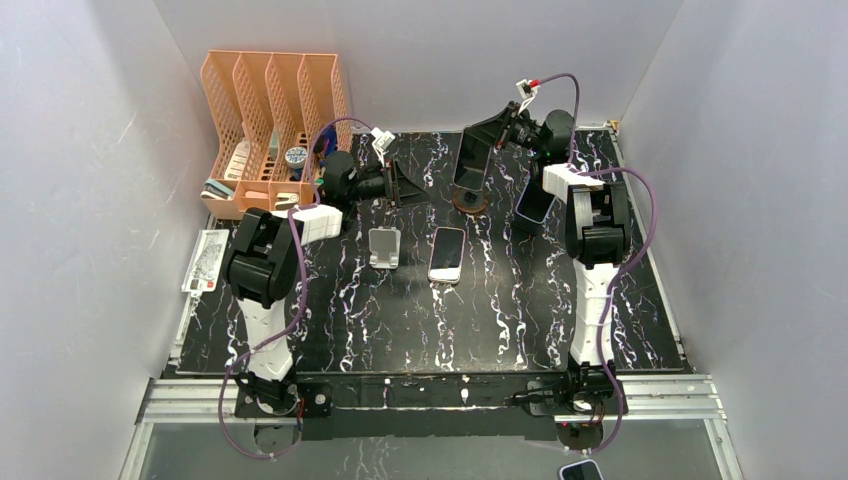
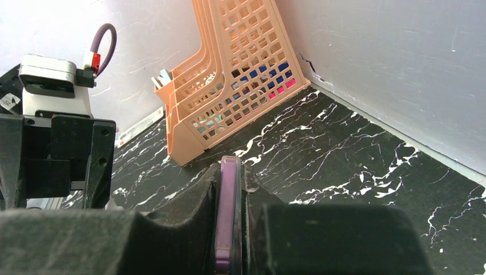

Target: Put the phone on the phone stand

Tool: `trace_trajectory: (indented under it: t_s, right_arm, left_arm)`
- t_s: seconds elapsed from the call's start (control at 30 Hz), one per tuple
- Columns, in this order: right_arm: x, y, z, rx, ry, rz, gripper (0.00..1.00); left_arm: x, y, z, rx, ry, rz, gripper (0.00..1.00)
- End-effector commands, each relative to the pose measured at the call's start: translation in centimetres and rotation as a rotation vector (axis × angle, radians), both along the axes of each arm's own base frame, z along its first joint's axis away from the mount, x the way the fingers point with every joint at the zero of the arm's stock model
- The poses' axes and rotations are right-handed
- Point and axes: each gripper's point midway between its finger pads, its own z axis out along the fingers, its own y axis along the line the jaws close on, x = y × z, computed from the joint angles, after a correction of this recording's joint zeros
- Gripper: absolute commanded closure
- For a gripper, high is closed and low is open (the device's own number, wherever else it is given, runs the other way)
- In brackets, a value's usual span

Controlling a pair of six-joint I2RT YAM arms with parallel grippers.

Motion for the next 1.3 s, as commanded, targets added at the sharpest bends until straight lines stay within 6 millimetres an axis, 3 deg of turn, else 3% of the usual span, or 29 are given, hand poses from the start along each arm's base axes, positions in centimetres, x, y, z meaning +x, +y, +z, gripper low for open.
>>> trace_trajectory:
  t_s: [0.0,0.9,1.27]
  right_arm:
    - [-0.5,-0.2,4.3,0.000,-0.135,-0.027,0.99]
    - [-1.4,-0.5,2.1,-0.081,-0.196,-0.038,0.99]
    - [-0.9,-0.7,4.4,-0.021,-0.247,-0.070,0.99]
  left_arm:
    - [-0.8,0.1,2.4,-0.020,-0.077,-0.017,0.48]
    - [-0.8,0.1,1.8,-0.017,-0.057,-0.019,0.49]
    - [-0.8,0.1,1.6,-0.015,-0.052,-0.022,0.49]
